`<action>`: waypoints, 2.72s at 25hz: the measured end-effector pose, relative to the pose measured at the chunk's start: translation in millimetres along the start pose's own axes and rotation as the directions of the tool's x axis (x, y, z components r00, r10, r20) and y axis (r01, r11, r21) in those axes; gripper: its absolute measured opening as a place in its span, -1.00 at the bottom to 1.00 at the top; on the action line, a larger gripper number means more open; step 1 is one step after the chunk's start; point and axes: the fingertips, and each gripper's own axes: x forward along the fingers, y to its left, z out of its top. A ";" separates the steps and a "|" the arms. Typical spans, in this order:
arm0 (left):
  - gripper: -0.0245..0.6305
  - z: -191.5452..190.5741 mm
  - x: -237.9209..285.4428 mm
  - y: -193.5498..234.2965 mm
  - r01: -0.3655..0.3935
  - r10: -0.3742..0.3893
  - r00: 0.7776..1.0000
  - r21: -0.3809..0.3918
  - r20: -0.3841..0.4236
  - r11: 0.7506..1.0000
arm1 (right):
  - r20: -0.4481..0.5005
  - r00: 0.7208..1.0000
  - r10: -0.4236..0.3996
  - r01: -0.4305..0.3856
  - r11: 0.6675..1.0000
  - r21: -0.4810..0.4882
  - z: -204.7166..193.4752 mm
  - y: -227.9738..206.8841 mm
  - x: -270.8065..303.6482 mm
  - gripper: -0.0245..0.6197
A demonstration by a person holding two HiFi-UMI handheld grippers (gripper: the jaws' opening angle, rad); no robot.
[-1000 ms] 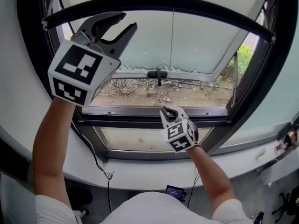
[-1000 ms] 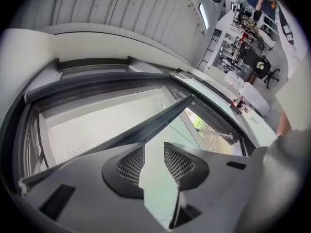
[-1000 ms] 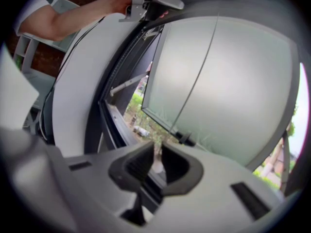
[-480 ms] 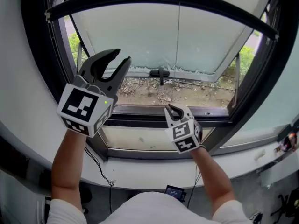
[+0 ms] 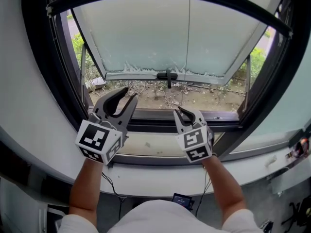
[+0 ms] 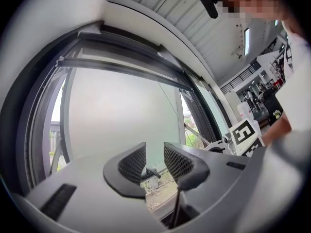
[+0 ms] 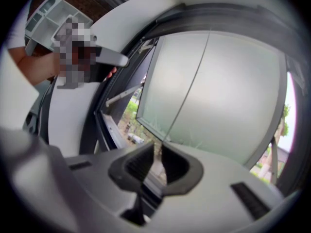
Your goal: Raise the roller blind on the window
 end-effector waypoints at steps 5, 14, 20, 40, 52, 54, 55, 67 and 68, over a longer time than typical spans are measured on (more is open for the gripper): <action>-0.53 -24.3 -12.5 -11.5 -0.005 0.003 1.000 -0.054 -0.022 0.999 | 0.013 1.000 -0.004 0.004 1.000 0.002 3.6 -3.4 -3.1 -0.74; -0.53 -59.6 -34.6 -30.0 -0.002 -0.008 0.998 -0.151 -0.067 0.988 | 0.057 0.998 -0.020 0.018 0.999 0.028 17.9 -8.1 -12.1 -0.74; -0.53 -70.1 -43.5 -42.7 0.011 -0.026 0.997 -0.190 -0.075 0.982 | 0.079 0.996 -0.035 0.032 0.999 0.036 24.8 -10.5 -17.9 -0.74; -0.53 -76.3 -48.2 -48.7 0.024 -0.043 0.996 -0.226 -0.077 0.974 | 0.170 0.983 -0.071 0.067 0.997 0.031 66.0 -23.7 -28.0 -0.74; -0.53 -75.7 -46.6 -52.3 0.028 -0.047 0.996 -0.229 -0.077 0.973 | 0.205 0.975 -0.089 0.088 0.996 0.014 82.3 -35.3 -35.5 -0.74; -0.53 -75.2 -46.9 -52.4 0.029 -0.048 0.996 -0.231 -0.077 0.973 | 0.204 0.974 -0.093 0.093 0.996 0.012 82.1 -37.2 -36.2 -0.74; -0.53 -74.8 -46.9 -52.7 0.030 -0.049 0.996 -0.233 -0.076 0.972 | 0.205 0.974 -0.096 0.096 0.995 0.013 82.5 -39.0 -36.9 -0.74; -0.53 -77.2 -46.3 -55.9 0.038 -0.060 0.995 -0.244 -0.079 0.969 | 0.257 0.960 -0.113 0.118 0.993 -0.003 102.7 -44.8 -50.3 -0.74; -0.53 -76.8 -46.3 -55.9 0.039 -0.060 0.995 -0.243 -0.079 0.969 | 0.261 0.958 -0.115 0.120 0.993 -0.003 104.2 -45.1 -51.3 -0.74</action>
